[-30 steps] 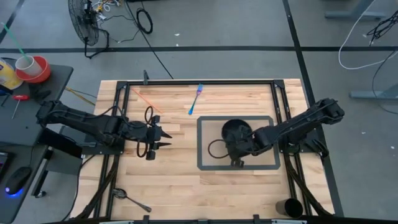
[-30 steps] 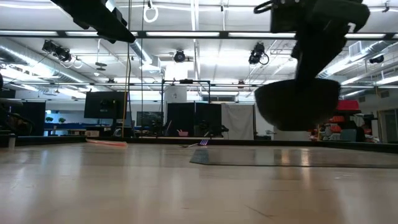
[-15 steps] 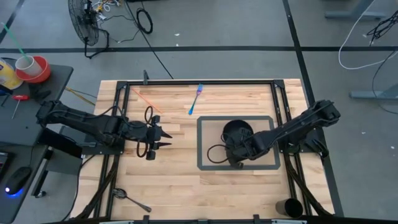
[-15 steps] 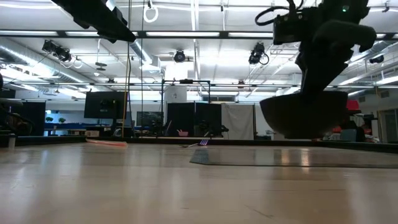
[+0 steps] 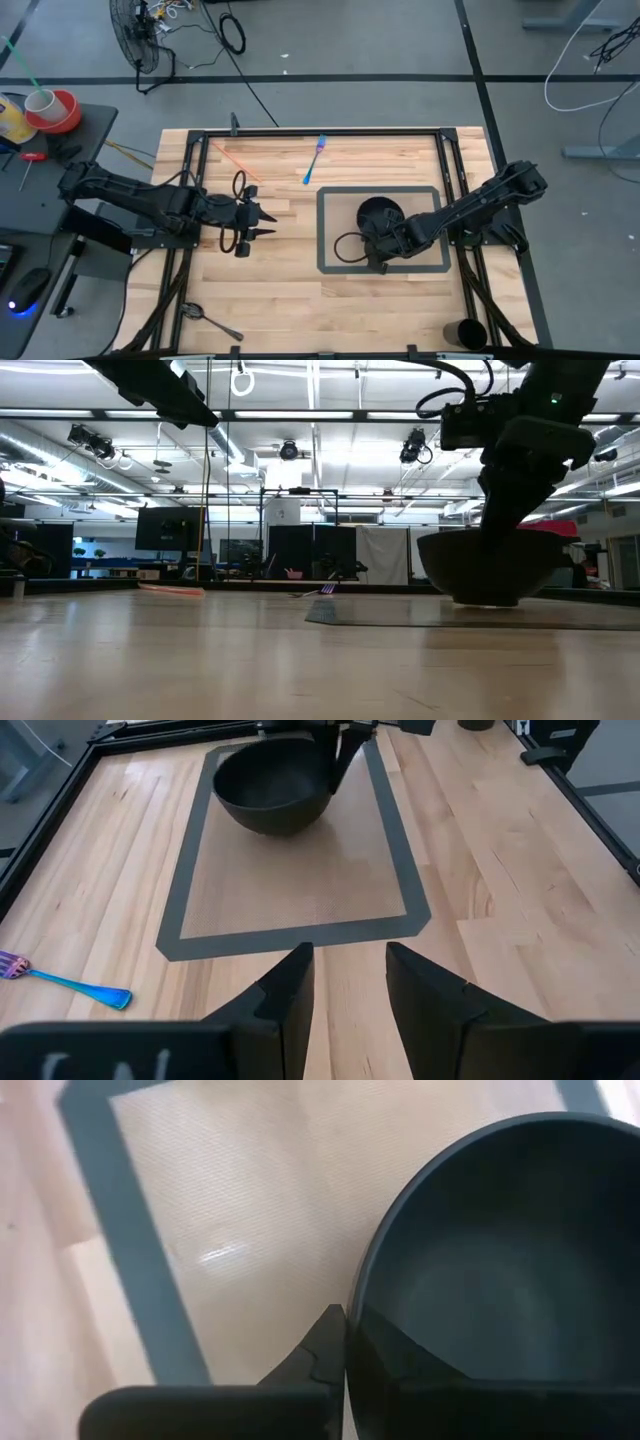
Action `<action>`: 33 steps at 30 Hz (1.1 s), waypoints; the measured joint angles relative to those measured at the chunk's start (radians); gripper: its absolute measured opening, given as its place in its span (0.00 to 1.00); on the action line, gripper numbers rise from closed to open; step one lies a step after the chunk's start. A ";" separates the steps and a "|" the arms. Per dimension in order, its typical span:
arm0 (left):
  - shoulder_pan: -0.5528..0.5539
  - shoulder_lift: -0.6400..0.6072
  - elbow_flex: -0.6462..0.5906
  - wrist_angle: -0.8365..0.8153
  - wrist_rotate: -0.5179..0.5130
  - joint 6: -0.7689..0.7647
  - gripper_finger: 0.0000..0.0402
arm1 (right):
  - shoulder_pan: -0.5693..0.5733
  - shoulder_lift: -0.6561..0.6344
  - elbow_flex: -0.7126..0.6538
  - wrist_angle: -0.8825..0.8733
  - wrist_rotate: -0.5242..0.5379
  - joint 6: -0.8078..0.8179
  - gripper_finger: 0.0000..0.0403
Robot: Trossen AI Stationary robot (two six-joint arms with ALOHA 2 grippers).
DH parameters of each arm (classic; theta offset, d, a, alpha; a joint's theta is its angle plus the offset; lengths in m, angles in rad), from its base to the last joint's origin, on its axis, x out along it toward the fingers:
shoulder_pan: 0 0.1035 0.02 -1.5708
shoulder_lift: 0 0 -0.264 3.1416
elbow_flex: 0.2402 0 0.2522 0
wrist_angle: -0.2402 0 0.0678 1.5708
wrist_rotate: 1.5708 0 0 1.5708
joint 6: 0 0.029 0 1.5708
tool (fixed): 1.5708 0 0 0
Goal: Pick & Place Utensil
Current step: Put the black bowl on the center of the mat, then put the black cup on the mat to the top right of the black bowl
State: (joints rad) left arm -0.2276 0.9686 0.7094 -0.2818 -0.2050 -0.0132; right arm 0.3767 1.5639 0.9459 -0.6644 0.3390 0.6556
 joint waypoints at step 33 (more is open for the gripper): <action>0.000 0.000 0.000 0.000 0.000 0.000 0.33 | 0.000 -0.004 0.000 -0.057 -0.046 0.014 0.20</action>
State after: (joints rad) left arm -0.2276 0.9685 0.7094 -0.2818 -0.2050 -0.0129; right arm 0.3767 1.5596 0.9456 -0.7218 0.2926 0.6698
